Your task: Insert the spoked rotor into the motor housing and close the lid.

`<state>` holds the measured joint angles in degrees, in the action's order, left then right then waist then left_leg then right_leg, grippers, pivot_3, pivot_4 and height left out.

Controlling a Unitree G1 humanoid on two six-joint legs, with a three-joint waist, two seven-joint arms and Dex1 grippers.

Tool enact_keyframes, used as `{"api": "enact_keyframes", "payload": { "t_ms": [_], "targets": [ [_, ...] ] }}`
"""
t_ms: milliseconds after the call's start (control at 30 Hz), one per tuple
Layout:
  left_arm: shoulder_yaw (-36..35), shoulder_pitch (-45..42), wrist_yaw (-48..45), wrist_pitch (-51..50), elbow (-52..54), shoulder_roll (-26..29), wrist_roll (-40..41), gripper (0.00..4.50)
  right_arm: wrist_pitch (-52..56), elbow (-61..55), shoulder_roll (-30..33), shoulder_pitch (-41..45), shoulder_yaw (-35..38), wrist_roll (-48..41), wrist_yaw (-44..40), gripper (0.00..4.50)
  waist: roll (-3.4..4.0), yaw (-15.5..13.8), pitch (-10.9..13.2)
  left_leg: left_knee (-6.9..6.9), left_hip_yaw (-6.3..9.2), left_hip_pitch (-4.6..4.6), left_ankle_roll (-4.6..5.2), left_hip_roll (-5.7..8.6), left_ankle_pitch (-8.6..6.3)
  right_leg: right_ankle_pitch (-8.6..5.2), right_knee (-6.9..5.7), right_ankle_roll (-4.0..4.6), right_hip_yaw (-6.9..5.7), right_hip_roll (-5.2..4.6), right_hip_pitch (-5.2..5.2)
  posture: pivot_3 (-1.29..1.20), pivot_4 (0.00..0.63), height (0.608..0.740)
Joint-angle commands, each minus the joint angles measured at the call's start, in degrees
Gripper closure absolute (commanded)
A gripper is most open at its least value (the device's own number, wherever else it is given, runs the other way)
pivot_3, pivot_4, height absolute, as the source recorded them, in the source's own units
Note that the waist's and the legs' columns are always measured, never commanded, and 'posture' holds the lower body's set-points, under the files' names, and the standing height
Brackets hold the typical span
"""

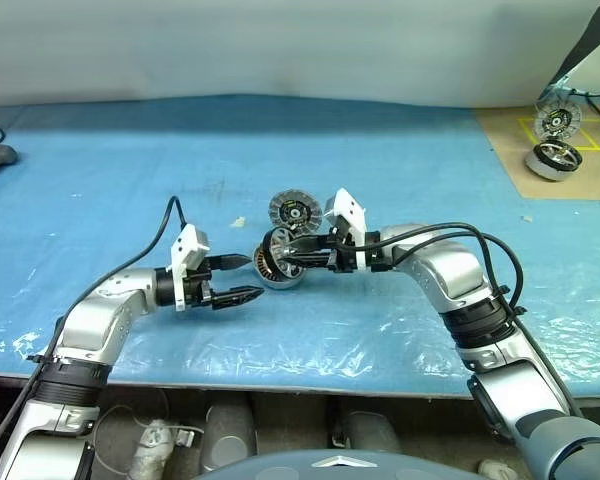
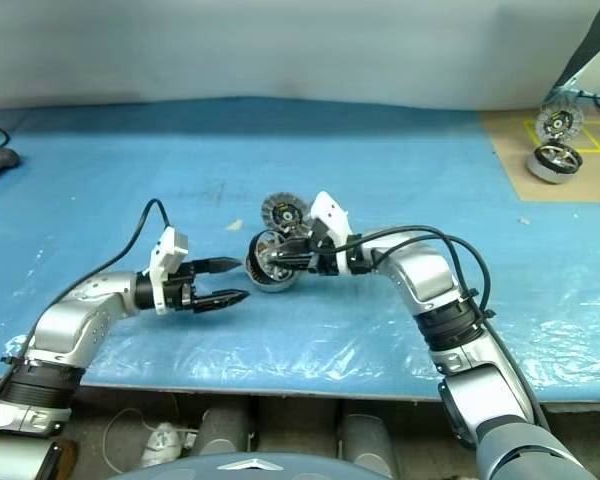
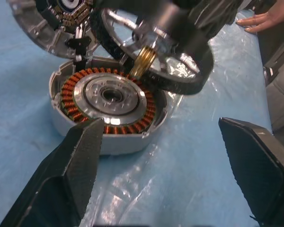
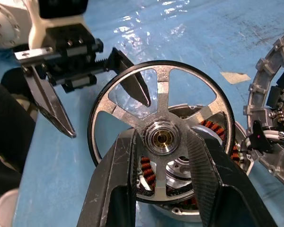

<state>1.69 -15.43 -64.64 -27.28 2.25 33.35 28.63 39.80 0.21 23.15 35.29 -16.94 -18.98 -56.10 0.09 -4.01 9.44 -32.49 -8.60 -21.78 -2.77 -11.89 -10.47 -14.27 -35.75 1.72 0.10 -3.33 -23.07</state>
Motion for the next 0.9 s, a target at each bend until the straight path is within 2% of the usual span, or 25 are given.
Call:
{"api": "enact_keyframes", "payload": {
  "t_ms": [33, 300, 900],
  "targets": [
    [-1.1, -1.4, 1.0, -2.8, 3.7, 0.6, 2.1, 0.36, -2.7, 0.0, -0.1, 1.1, -1.1, 1.9, 0.0, 3.3, 0.0, 0.0, 0.0, -0.03, 0.0, -0.01, 0.0, 0.0, 0.0, 0.0, 0.0, 0.0, 0.0, 0.0, 0.0, 0.0, 0.15, 0.74],
    [-1.1, -2.8, -0.9, -3.6, 1.6, 2.5, 2.1, 0.36, -3.3, 1.2, -0.8, 1.7, -0.4, 2.8, 0.7, 3.3, 0.0, 0.0, 0.0, -0.04, 0.0, 0.0, 0.0, 0.01, 0.0, 0.05, -0.01, -0.09, 0.01, 0.0, 0.01, 0.0, 0.15, 0.74],
    [-0.6, -5.3, -8.9, 10.4, -17.5, 1.7, -3.5, 0.36, -1.8, 1.4, -0.4, 3.3, -1.6, 3.2, -0.5, 3.3, 0.0, 0.0, 0.0, -0.04, 0.01, -0.01, 0.0, 0.0, 0.0, 0.09, -0.02, -0.14, -0.01, 0.0, 0.01, 0.0, 0.15, 0.74]
  ]
}}
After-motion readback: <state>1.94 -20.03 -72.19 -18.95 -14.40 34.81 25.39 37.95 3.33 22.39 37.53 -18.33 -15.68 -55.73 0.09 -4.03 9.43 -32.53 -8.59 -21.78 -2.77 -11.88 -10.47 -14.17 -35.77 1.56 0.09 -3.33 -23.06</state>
